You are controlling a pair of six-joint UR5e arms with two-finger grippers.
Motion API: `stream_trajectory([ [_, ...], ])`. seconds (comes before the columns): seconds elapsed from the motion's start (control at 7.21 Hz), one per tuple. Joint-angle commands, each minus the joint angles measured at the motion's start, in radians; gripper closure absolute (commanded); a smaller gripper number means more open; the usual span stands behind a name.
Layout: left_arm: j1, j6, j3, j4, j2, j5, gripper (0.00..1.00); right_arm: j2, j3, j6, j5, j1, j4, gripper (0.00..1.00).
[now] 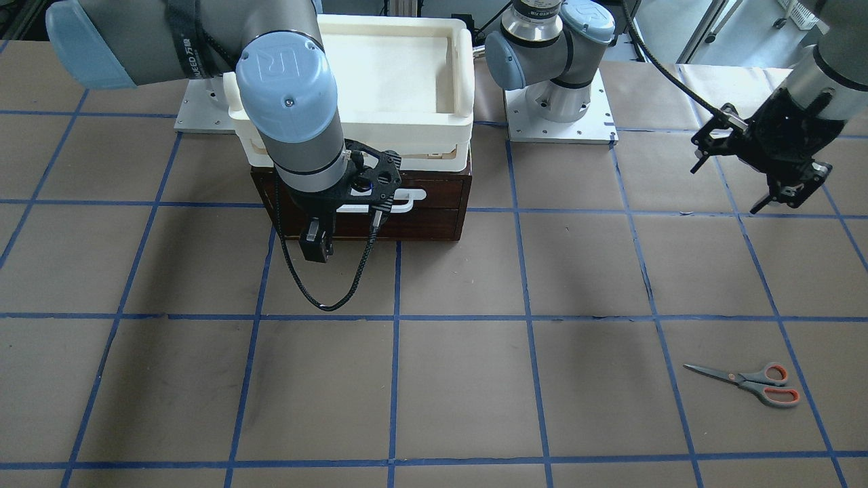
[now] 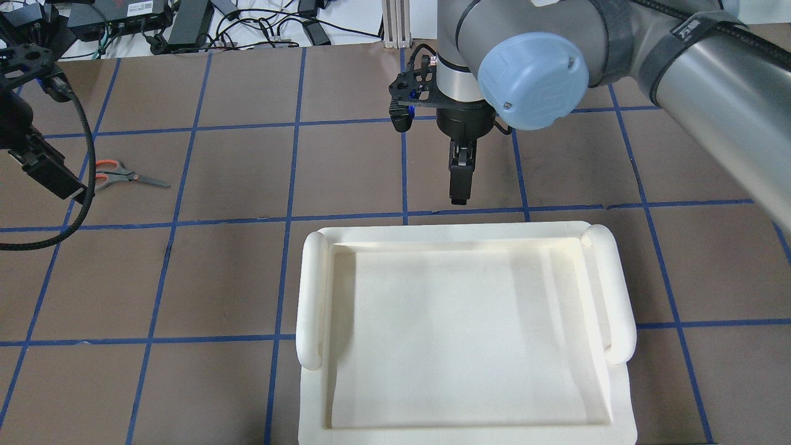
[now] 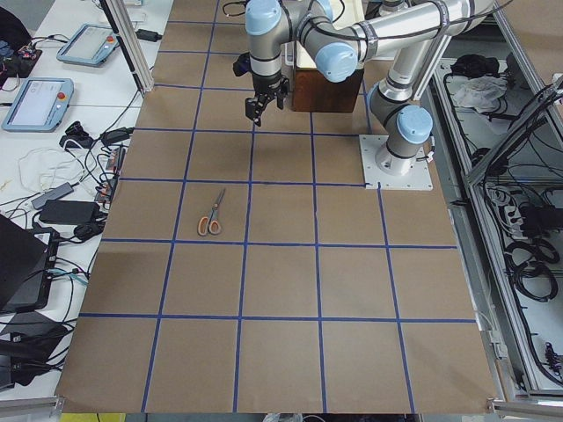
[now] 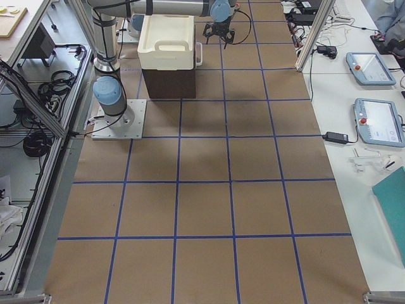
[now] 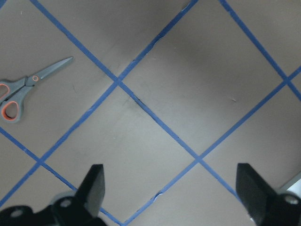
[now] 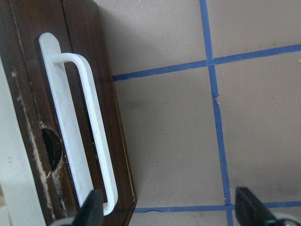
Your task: Place scissors in drawer with both arms
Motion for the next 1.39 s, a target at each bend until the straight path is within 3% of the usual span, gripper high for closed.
stream_trajectory([
  [0.0,0.021,0.204,0.000,0.161,-0.102,0.030,0.00,0.043,0.001,-0.066,0.032,0.008,0.010,0.00],
  [0.28,0.047,0.447,0.003,0.286,-0.190,0.029,0.00,0.066,-0.002,-0.071,0.042,0.011,0.068,0.00],
  [0.42,0.083,0.471,0.003,0.305,-0.234,0.020,0.00,0.074,-0.002,-0.069,0.042,0.017,0.068,0.00],
  [0.69,0.102,0.581,0.010,0.458,-0.340,0.017,0.00,0.082,0.001,-0.066,0.028,0.037,0.056,0.00],
  [1.25,0.110,0.642,0.024,0.560,-0.483,-0.050,0.00,0.085,0.037,-0.087,0.031,0.057,0.045,0.00],
])
